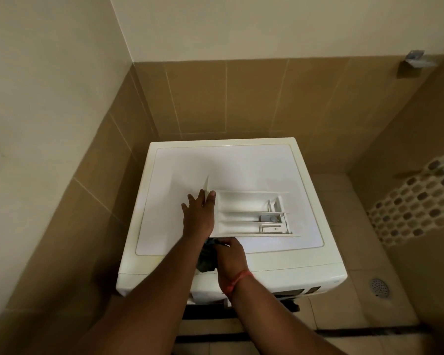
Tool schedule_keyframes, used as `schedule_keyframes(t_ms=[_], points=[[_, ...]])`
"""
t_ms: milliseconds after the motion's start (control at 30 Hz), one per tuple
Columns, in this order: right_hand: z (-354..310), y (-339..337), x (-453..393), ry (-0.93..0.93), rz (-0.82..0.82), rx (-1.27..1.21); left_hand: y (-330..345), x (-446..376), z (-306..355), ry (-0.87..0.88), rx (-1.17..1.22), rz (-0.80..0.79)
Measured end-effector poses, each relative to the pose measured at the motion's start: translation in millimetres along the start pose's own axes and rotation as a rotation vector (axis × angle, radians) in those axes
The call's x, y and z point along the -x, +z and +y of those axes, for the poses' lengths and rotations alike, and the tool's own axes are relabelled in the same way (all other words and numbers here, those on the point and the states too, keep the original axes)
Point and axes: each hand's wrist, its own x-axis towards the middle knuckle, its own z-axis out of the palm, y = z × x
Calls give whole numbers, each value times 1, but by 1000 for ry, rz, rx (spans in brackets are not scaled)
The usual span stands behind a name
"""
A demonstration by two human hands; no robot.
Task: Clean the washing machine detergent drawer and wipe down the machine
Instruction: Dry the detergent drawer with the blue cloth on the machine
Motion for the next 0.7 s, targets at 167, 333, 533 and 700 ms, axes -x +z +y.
schedule_keyframes(t_ms=[167, 333, 533, 700], points=[[-24, -32, 15, -24, -182, -34, -1, -2, 1, -30, 27, 7], [-76, -92, 0, -197, 60, 98, 0, 0, 2, -11, 55, 19], [-136, -127, -57, -159, 304, 303, -4, 1, 8, 10, 70, 17], [-145, -132, -65, 143, 101, 320, -10, 6, 18, 57, 144, -34]])
